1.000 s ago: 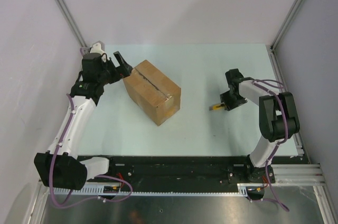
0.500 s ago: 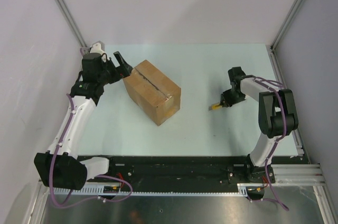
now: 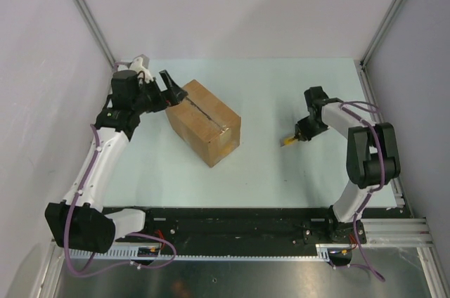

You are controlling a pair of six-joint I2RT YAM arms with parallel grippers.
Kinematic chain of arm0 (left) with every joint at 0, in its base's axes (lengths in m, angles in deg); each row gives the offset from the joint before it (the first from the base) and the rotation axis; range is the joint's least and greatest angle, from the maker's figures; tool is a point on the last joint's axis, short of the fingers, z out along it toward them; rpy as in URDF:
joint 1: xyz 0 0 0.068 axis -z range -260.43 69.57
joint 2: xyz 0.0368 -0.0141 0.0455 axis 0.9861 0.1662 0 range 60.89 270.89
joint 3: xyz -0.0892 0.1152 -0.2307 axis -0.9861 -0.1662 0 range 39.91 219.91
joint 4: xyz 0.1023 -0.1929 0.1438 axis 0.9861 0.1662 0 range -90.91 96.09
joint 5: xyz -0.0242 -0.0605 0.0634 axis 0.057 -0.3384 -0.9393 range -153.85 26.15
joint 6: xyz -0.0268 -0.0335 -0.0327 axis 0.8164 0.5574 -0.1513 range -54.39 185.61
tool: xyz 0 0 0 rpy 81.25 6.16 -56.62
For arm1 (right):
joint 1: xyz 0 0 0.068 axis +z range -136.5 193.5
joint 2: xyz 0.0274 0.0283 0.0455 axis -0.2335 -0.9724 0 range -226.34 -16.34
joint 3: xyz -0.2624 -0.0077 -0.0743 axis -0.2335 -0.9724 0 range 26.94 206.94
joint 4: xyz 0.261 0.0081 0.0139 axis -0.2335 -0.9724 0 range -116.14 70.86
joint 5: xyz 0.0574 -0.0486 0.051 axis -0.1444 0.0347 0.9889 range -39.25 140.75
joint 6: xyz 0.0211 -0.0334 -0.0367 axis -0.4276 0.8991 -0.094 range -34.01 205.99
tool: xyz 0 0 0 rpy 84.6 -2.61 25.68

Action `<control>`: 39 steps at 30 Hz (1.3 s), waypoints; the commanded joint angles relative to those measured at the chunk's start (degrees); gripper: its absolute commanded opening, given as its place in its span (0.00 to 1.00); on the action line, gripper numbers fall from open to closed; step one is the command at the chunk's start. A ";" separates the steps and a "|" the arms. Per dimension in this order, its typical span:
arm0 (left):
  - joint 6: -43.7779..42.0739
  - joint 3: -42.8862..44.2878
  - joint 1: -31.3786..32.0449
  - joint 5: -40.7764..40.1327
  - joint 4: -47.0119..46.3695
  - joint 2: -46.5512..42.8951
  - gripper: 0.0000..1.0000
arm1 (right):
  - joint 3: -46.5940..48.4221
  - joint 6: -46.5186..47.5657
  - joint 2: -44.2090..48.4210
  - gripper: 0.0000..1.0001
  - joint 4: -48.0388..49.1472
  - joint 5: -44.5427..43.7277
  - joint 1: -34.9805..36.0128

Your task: Unpack the express box

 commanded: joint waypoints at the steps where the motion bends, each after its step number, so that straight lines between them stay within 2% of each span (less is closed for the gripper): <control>1: 0.50 3.35 5.02 7.89 -3.81 -0.75 1.00 | 2.01 1.73 9.39 0.01 -0.42 -0.24 0.72; 6: 6.47 3.18 16.18 5.78 -11.43 -0.84 1.00 | 2.01 -2.13 18.79 0.00 3.18 6.88 2.82; 11: 6.13 2.47 25.40 5.07 -19.10 2.32 1.00 | 2.01 -5.22 26.79 0.00 10.82 10.15 7.04; 18: 1.12 3.79 32.10 4.20 -23.93 6.54 1.00 | 2.01 -6.27 31.28 0.00 17.78 15.87 8.89; 26: 4.37 3.35 36.23 4.02 -31.85 9.98 0.99 | 2.01 -6.71 36.38 0.00 22.52 15.96 10.12; 28: 4.28 3.35 36.84 3.23 -33.34 10.15 0.97 | 2.01 -6.80 37.34 0.00 22.09 15.69 10.03; 32: 5.33 2.91 38.34 -1.16 -36.24 11.03 0.84 | 2.01 -8.38 38.32 0.00 21.91 16.57 10.03; 37: 6.22 4.05 39.13 -2.75 -38.97 12.70 0.76 | 2.01 -9.79 39.37 0.00 23.66 18.15 10.12; 39: 5.43 5.54 39.66 -3.18 -38.97 13.66 0.68 | 2.01 -10.49 39.81 0.00 23.49 18.07 10.21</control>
